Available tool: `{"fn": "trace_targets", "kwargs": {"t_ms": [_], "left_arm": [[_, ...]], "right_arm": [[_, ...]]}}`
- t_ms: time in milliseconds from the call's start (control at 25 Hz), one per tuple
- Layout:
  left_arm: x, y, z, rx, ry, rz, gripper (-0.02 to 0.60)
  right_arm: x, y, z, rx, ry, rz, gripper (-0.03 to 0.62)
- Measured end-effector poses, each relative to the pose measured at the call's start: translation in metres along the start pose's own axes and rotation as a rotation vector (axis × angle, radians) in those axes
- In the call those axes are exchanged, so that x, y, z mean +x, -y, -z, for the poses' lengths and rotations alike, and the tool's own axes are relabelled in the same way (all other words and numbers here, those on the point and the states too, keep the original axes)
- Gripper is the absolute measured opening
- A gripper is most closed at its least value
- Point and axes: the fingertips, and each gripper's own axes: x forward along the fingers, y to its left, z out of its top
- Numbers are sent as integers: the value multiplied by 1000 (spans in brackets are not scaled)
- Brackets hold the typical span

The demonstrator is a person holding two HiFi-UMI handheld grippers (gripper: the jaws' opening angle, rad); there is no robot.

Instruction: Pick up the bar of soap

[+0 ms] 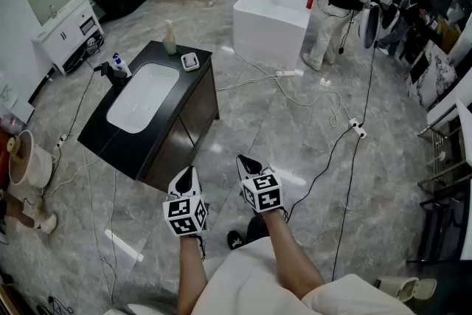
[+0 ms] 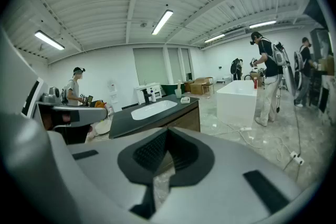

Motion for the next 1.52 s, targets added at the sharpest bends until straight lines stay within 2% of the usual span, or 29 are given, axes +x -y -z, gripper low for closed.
{"fn": "trace_targets", "kwargs": {"t_ms": [440, 640, 720, 880, 1000, 1120, 1320, 1520], "left_arm": [[18, 6, -4, -2, -7, -23, 6], [33, 17, -7, 22, -43, -29, 6], [39, 17, -13, 25, -44, -45, 6], [58, 21, -27, 2, -21, -87, 6], [72, 30, -44, 16, 2, -110, 6], [78, 33, -58, -19, 39, -134, 6], [84, 52, -55, 71, 25, -143, 6], [103, 51, -51, 55, 26, -163, 6]], "right_arm": [[10, 23, -13, 14, 18, -8, 6], [21, 56, -17, 53, -80, -3, 6], [24, 66, -23, 81, -82, -28, 6], [29, 83, -35, 76, -64, -78, 5], [30, 100, -34, 78, -86, -86, 5], [29, 116, -35, 77, -81, -93, 6], [25, 140, -40, 46, -23, -110, 6], [34, 156, -45, 26, -18, -108, 6]]}}
